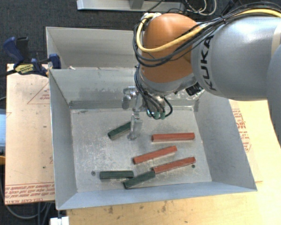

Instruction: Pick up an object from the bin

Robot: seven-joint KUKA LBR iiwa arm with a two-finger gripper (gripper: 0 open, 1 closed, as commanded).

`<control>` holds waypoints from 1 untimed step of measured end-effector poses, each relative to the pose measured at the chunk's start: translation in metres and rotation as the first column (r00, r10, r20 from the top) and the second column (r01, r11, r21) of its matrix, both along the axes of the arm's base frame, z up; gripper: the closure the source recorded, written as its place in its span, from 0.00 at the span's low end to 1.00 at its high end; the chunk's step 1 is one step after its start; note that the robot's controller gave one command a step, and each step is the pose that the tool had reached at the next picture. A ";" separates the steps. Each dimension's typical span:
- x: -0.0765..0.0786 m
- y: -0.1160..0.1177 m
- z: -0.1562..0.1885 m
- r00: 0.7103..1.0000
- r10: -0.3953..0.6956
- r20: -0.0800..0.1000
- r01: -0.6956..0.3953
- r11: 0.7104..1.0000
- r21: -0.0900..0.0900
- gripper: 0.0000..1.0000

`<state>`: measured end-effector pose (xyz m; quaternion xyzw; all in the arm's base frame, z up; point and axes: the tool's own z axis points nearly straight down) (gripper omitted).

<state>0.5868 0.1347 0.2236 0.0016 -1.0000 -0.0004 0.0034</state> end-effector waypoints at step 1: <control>0.015 -0.007 -0.158 0.993 0.119 0.002 -0.119 0.993 0.000 0.00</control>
Offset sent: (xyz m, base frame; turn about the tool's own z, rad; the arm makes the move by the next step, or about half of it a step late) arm 0.0165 -0.0069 -0.1536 -0.1206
